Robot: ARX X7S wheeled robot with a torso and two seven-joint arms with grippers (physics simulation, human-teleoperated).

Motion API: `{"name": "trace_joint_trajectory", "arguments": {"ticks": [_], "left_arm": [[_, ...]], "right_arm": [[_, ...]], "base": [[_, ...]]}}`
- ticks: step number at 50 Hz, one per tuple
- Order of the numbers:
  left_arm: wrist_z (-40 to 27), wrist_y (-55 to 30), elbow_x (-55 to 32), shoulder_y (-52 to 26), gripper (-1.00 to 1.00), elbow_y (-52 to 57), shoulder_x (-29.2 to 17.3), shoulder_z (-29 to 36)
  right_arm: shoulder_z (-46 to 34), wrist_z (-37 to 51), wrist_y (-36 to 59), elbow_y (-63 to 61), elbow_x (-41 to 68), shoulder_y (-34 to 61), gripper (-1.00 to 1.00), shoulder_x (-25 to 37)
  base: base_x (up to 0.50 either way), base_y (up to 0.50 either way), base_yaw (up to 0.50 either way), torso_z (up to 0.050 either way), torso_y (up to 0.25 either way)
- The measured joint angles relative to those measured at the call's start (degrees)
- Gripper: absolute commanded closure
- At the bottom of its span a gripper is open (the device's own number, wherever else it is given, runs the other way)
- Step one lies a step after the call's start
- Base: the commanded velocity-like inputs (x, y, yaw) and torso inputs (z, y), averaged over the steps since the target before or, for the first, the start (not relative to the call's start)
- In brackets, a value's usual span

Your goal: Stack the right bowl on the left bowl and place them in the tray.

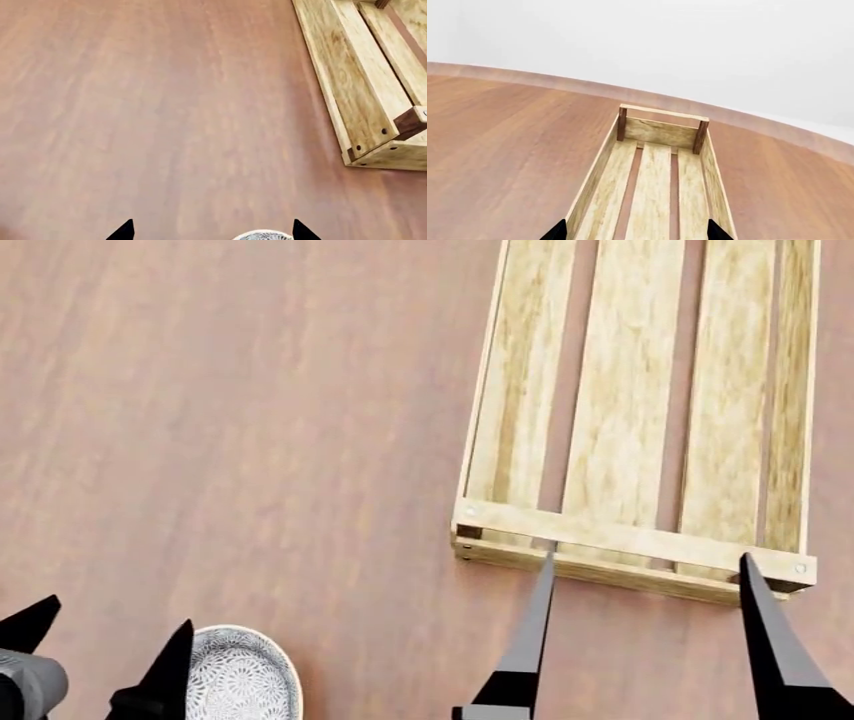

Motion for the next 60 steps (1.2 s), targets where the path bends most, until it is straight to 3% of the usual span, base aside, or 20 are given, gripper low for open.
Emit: {"name": "trace_joint_trajectory", "arguments": {"ticks": [26,60], "left_arm": [[7.81,-0.30,-1.93,-1.38,-1.00,-10.30,-0.82,1.45],[10.99,-0.08,-0.14,-1.81,-1.00,-16.28,-0.35,3.78]], "right_arm": [[-0.97,0.78,-0.19,0.05,0.41,0.42,-1.00,0.65],[-2.01,1.95,-0.12,0.28,1.11,1.03,-1.00,1.43]], "base": [[0.00,0.00,0.00,0.000,0.000],[0.00,0.00,0.00,0.000,0.000]]}}
